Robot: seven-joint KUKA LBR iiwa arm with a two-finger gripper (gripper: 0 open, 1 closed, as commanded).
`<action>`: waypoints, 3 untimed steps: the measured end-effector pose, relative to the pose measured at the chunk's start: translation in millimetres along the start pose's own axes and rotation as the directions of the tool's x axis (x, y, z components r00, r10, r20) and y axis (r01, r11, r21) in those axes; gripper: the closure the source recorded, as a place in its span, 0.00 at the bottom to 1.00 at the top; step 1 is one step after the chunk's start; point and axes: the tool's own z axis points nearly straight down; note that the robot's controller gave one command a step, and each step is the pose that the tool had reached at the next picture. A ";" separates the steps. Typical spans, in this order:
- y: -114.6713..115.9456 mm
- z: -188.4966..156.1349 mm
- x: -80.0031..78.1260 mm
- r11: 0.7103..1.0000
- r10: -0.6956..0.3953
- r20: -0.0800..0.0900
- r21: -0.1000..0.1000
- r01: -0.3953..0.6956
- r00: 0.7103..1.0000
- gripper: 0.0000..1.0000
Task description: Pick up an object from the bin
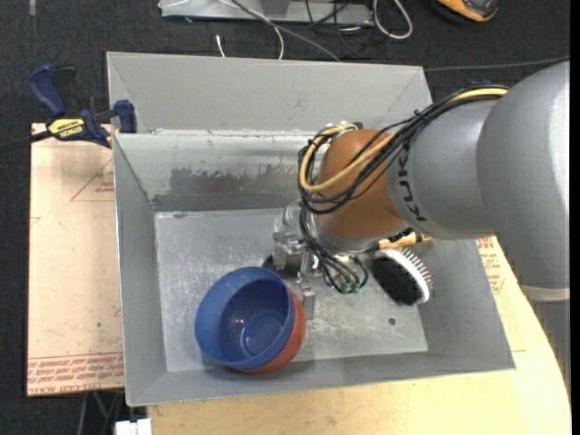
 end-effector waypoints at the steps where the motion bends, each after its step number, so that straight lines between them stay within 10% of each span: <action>1: -67.3 3.2 -0.8 0.993 0.115 0.001 0.005 -0.115 0.993 0.00; 2: -8.7 0.2 -1.4 1.000 0.019 0.003 -0.004 -0.019 1.000 0.00; 3: -56.8 1.0 -2.5 0.995 0.096 0.008 0.005 -0.096 0.995 1.00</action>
Offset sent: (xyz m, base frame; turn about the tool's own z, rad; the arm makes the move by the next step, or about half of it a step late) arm 0.0016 -0.0099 -0.0006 0.0195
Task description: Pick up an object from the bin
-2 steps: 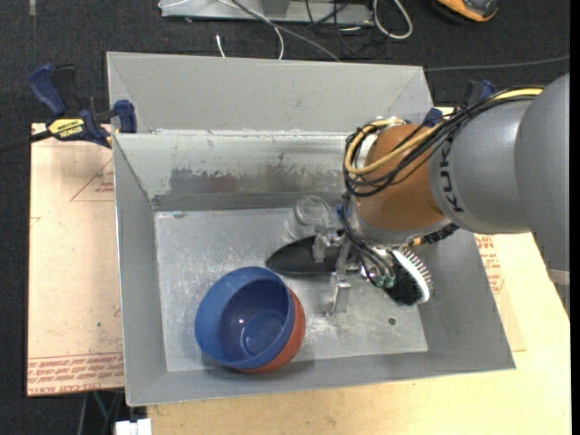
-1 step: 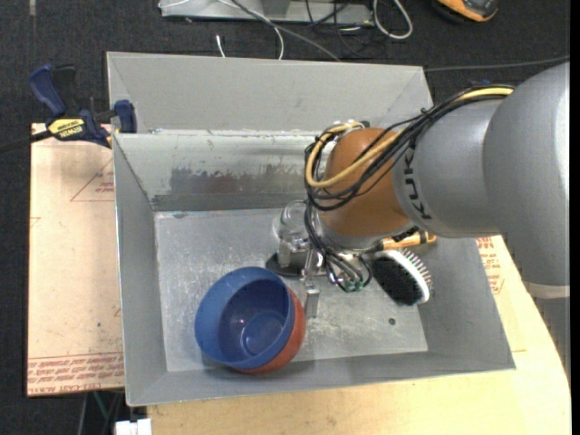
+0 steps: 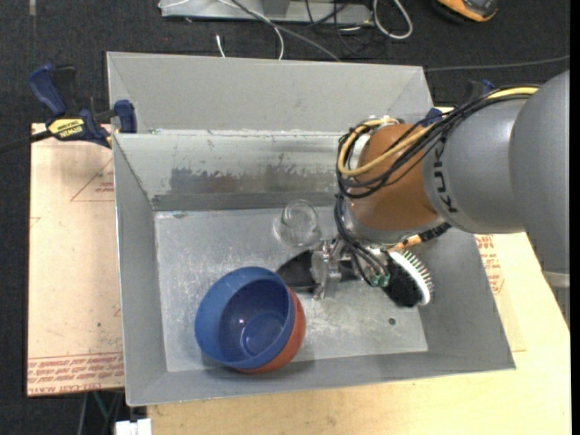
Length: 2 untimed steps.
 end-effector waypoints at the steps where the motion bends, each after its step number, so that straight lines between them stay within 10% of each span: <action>1: 0.0 0.0 0.0 1.000 0.000 0.000 0.000 0.000 1.000 1.00; 2: 0.1 -8.8 0.7 1.000 0.001 -0.002 0.000 -0.001 1.000 1.00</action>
Offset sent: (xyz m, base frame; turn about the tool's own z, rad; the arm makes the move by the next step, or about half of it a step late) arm 0.0000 -0.0001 0.0288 -0.0002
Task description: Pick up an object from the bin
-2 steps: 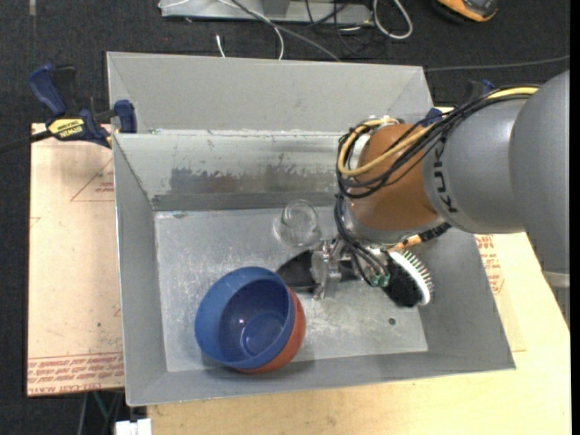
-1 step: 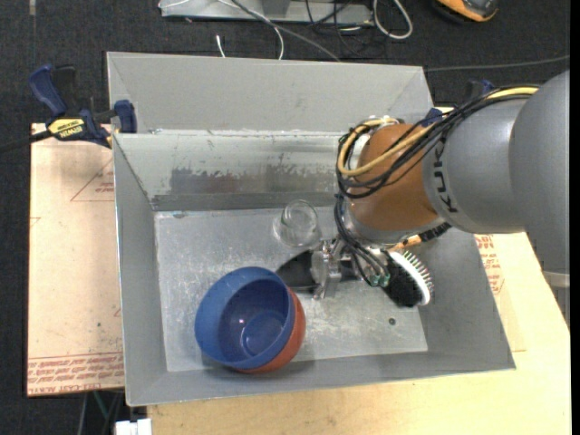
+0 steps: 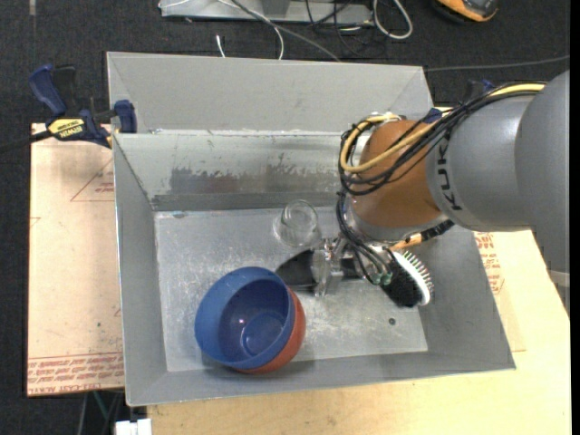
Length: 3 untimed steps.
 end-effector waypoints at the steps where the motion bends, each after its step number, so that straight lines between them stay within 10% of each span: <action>1: 0.4 -26.5 2.1 1.000 0.000 -0.009 -0.001 0.000 1.000 1.00; 3: 0.8 -79.3 -1.2 1.000 0.001 0.001 -0.002 -0.001 1.000 1.00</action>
Offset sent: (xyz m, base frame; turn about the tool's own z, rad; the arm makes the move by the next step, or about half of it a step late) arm -0.0022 0.0002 0.0456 0.0002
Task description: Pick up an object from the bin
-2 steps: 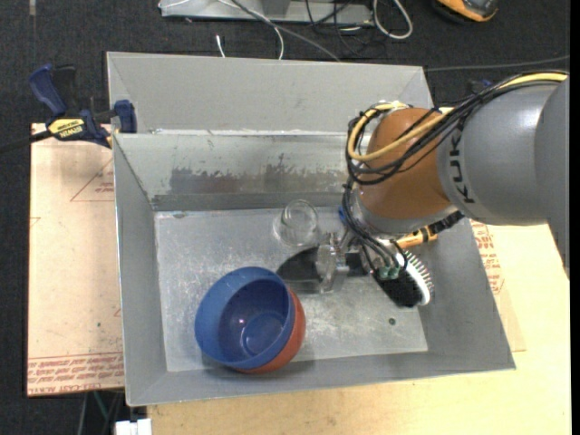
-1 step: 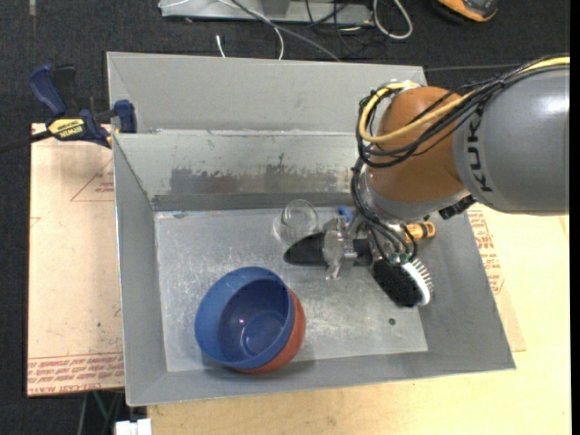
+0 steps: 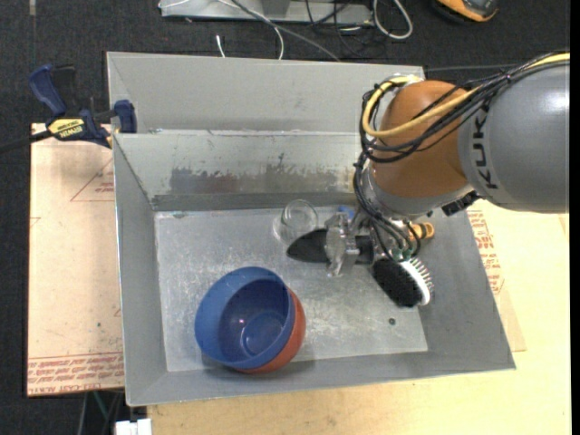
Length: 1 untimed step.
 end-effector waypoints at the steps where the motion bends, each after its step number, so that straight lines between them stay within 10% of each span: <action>1: 0.0 -8.6 0.5 1.000 0.000 -0.002 0.000 0.000 1.000 1.00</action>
Offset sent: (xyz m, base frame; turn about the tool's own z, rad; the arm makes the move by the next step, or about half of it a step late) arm -0.0006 0.0000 0.0341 0.0002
